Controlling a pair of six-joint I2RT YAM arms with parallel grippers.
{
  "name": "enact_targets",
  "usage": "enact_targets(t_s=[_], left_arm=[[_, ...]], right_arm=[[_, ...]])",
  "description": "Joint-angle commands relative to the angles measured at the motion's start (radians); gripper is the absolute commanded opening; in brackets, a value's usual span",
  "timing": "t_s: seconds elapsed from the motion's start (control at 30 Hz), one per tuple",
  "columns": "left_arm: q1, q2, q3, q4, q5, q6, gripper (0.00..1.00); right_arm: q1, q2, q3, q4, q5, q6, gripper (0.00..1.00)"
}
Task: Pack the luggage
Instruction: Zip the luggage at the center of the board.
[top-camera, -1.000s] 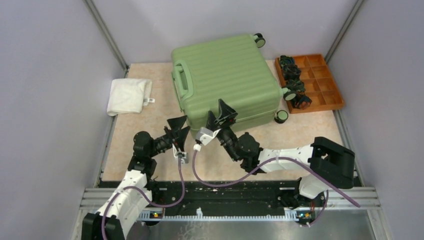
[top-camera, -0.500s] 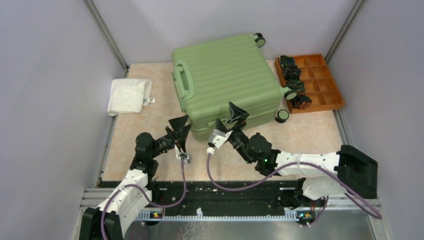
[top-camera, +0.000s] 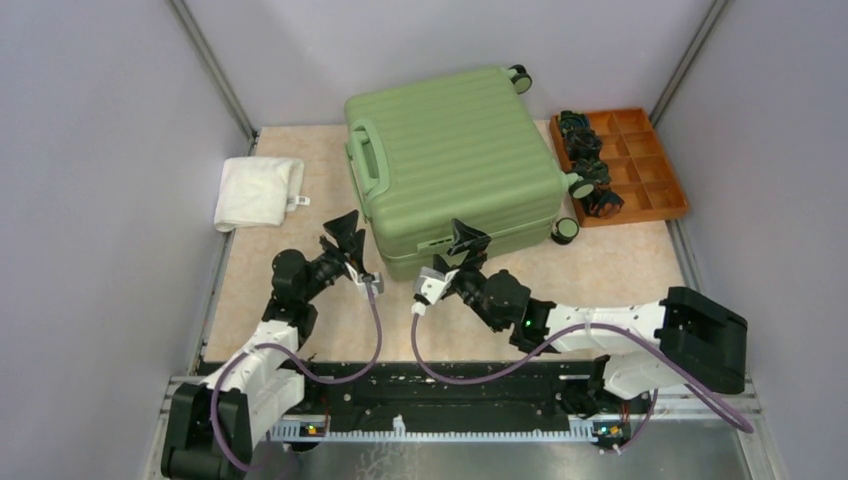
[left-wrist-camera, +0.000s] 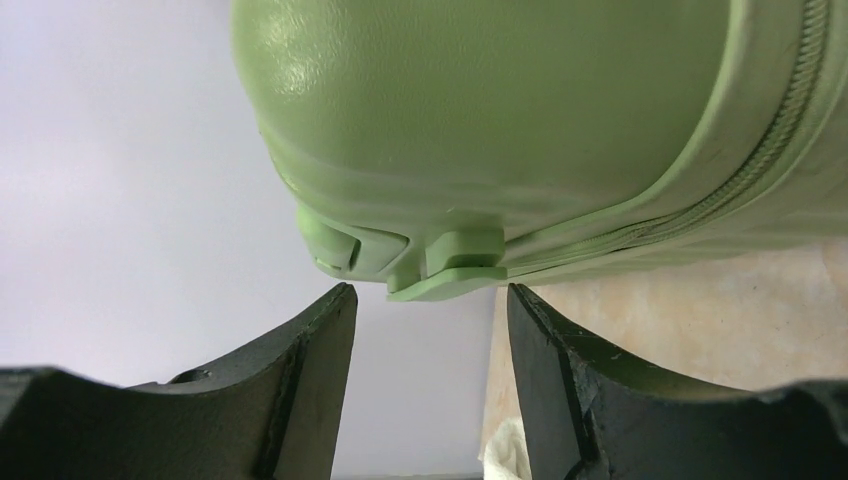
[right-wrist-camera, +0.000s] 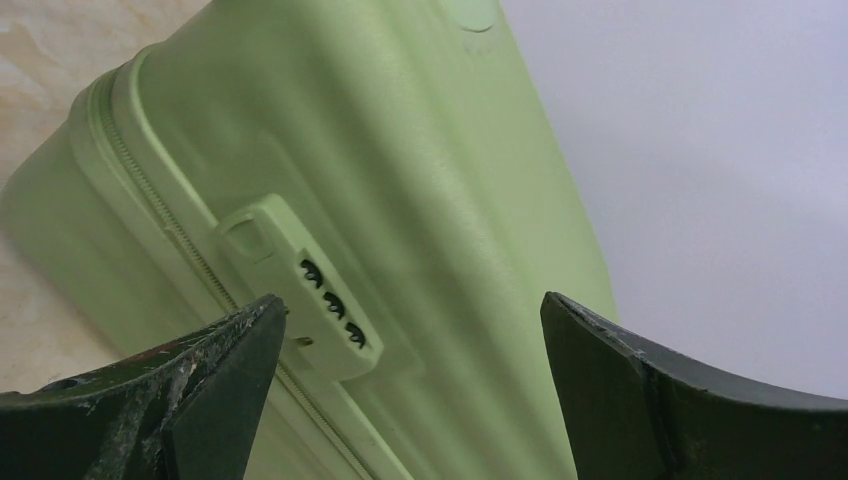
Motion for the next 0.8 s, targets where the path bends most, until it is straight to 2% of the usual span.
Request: enact_targets(t_s=[0.0,0.3,0.53,0.63,0.77], left_arm=[[0.003,0.048,0.068,0.081,-0.029,-0.035,0.64],[0.003,0.211,0.184,0.170,-0.039,-0.026,0.62],[0.002,0.246,0.271,0.257,0.011,-0.112,0.60],[0.000,0.248,0.295,0.274,0.016,-0.135,0.60],[0.000,0.245,0.325,0.303,-0.023,-0.244,0.60]], right_arm=[[-0.013,0.067,0.032,0.079,-0.040,-0.028,0.99],[-0.059,0.176,0.081,0.229,-0.042,-0.087,0.97],[-0.082,0.244,0.086,0.469,-0.005,-0.172,0.90],[-0.082,0.236,0.103,0.459,-0.003,-0.166,0.88],[-0.082,0.172,0.125,0.309,-0.023,-0.075,0.85]])
